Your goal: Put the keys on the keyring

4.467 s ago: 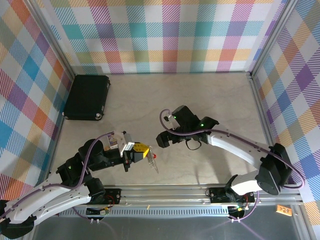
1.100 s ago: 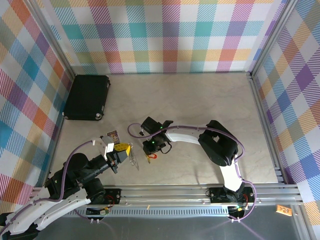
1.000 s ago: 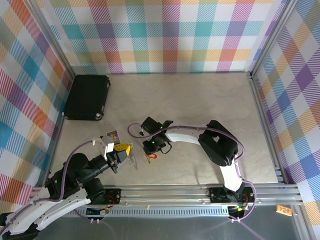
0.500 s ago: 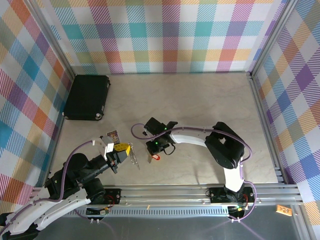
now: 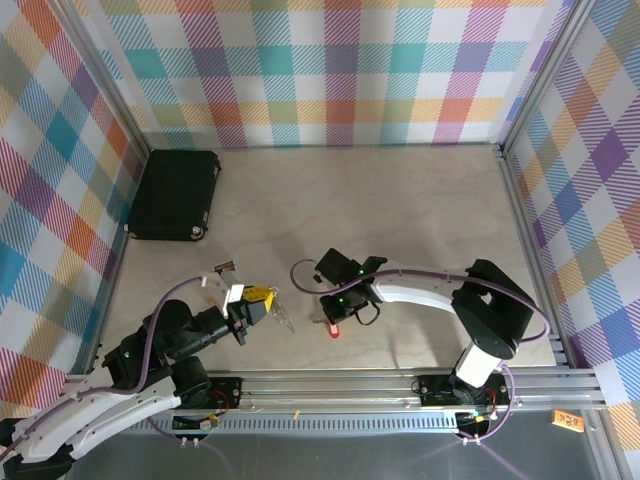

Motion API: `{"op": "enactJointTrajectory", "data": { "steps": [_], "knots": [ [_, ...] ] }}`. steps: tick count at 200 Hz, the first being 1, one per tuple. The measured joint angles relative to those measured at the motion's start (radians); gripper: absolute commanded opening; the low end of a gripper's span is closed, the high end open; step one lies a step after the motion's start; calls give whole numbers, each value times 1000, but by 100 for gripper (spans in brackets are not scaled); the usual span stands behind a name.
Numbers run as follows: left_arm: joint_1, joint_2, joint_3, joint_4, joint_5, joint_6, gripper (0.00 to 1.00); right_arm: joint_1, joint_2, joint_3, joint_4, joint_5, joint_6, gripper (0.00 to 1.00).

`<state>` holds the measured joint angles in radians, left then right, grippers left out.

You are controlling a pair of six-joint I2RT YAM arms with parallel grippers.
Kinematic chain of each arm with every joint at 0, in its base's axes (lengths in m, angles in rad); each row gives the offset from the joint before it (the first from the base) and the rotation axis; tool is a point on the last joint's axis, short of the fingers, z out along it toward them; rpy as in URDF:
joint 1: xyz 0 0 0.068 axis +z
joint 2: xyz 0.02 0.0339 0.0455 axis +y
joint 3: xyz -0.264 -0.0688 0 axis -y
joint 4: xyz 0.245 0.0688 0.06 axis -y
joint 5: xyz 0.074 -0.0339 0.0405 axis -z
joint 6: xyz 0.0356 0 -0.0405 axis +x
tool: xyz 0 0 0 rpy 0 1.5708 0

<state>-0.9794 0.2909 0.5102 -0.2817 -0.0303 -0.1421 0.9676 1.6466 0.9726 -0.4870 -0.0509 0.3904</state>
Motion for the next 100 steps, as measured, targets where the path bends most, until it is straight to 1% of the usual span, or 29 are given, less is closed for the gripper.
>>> {"op": "enactJointTrajectory", "data": {
  "steps": [26, 63, 80, 100],
  "knots": [
    [0, 15, -26, 26, 14, 0, 0, -6, -55, -56, -8, 14, 17, 8],
    [0, 34, -37, 49, 25, 0, 0, -11, -91, -120, -12, 25, 39, 11],
    [0, 41, -37, 53, 31, 0, 0, -12, -93, -136, -13, 29, 48, 15],
    [0, 42, -41, 56, 33, 0, 0, -13, -93, -141, -17, 34, 58, 23]
  ]
}}
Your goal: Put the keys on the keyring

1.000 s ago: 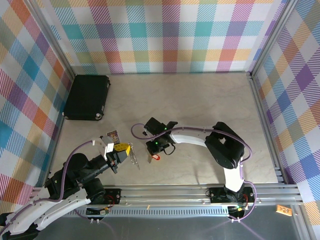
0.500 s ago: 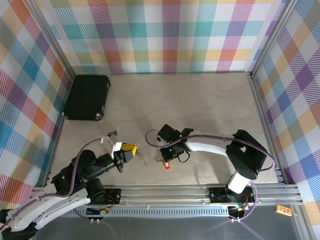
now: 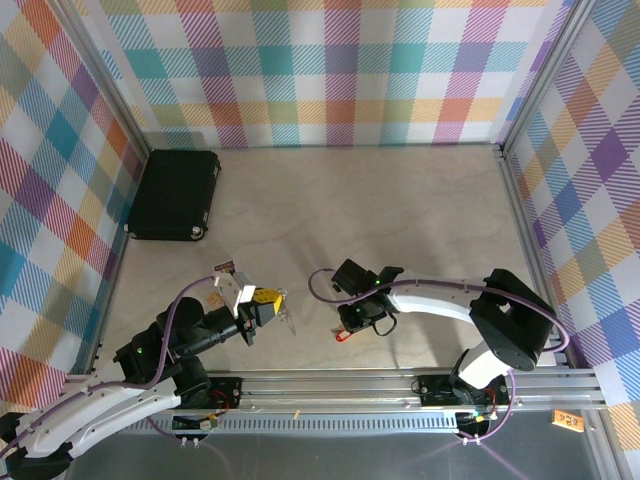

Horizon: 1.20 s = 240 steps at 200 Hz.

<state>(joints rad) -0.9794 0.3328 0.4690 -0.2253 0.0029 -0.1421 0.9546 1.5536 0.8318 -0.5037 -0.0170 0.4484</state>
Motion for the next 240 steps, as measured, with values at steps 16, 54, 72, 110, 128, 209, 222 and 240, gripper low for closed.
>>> {"op": "enactJointTrajectory", "data": {
  "steps": [16, 54, 72, 110, 128, 209, 222, 240],
  "knots": [
    [0, 0, -3, 0, 2, 0, 0, 0, -6, 0, -3, 3, 8, 31],
    [0, 0, -3, 0, 8, 0, 0, -2, -63, 0, -22, 6, 24, 39],
    [0, 0, -4, 0, 8, 0, 0, -8, -93, 0, -33, 6, 29, 39],
    [0, 0, -11, 0, 8, 0, 0, -17, -101, 2, -57, 1, 31, 37],
    [0, -1, -11, 0, 8, 0, 0, -20, -81, 15, -68, -2, 30, 34],
    [0, -1, -20, 1, 8, 0, 0, -20, 50, 92, -79, -29, -1, 24],
    [0, -1, -20, 1, 8, 0, 0, -20, 56, 99, -82, -28, -4, 22],
    [0, -1, -21, 2, 8, 0, 0, -20, 59, 100, -87, -28, -8, 21]
  ]
}}
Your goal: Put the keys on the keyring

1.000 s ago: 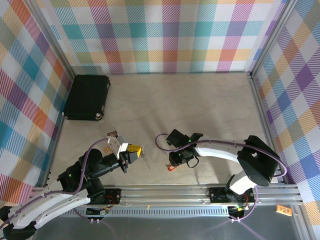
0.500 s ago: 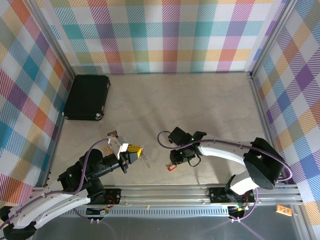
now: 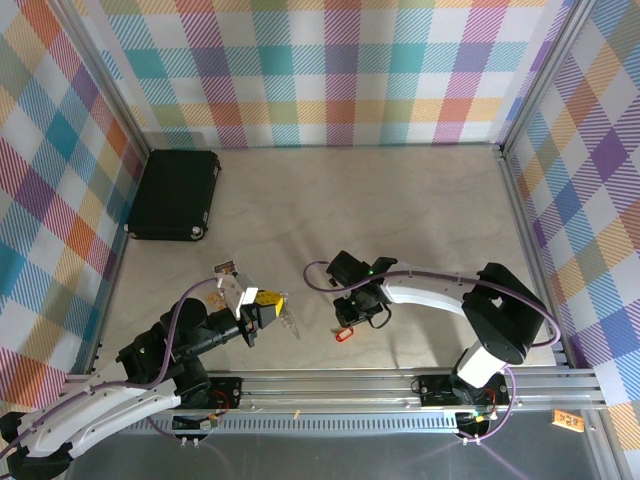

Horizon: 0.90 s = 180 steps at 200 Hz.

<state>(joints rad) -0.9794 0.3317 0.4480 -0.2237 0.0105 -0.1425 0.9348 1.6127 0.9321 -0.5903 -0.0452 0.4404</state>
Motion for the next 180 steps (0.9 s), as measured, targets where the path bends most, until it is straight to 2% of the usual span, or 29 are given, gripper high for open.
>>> {"op": "enactJointTrajectory", "data": {
  "steps": [59, 180],
  "knots": [
    [0, 0, 0, 0, 0, 0, 0, 0, 16, 1, -13, 0, -4, 20],
    [0, -6, -1, 0, -4, 0, 0, 0, 20, 1, -17, 0, -15, 9]
  ]
}}
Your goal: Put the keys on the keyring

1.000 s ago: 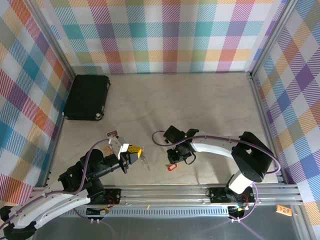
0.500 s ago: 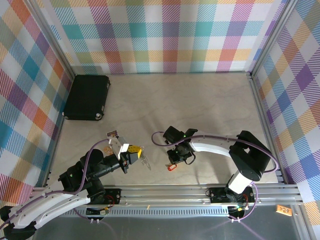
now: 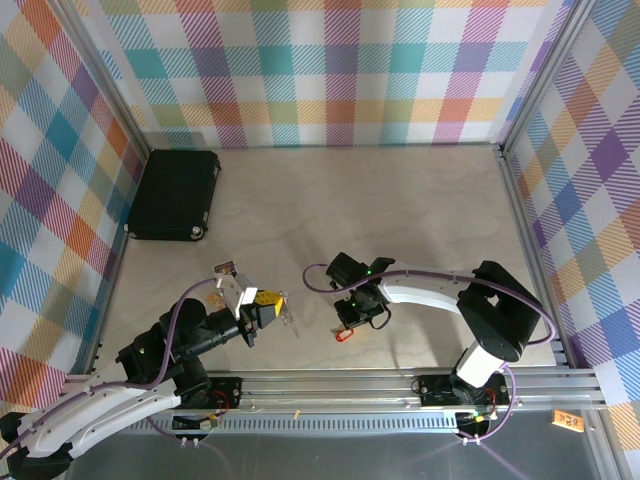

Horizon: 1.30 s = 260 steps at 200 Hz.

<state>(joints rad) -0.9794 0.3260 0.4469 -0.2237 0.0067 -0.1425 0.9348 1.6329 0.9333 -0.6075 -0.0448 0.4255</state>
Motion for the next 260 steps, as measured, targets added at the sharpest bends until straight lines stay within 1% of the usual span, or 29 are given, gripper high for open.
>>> {"op": "enactJointTrajectory", "data": {
  "steps": [28, 67, 97, 126, 158, 188, 228, 260],
  "knots": [
    [0, 0, -5, 2, 0, 0, 0, 0, -31, -21, 14, 3, 2, 6],
    [0, 0, -8, 5, 0, 0, 0, 0, -169, -134, 101, 28, 29, 1],
    [0, 0, -8, 14, 0, 0, 0, 3, -317, -307, 272, 64, 80, 0],
    [0, 11, -8, 16, 0, 0, 0, 29, -432, -482, 468, 133, 110, 0],
    [0, 22, -8, 19, 0, -5, 0, 37, -489, -608, 672, 188, 107, 1],
    [0, 21, -8, 21, 0, -15, 0, 38, -499, -660, 795, 213, 97, 2],
    [0, 14, -8, 21, 0, -22, 0, 41, -493, -667, 833, 220, 100, 6],
    [0, 11, -8, 19, -1, -22, 0, 46, -502, -665, 773, 229, 132, 15]
  ]
}}
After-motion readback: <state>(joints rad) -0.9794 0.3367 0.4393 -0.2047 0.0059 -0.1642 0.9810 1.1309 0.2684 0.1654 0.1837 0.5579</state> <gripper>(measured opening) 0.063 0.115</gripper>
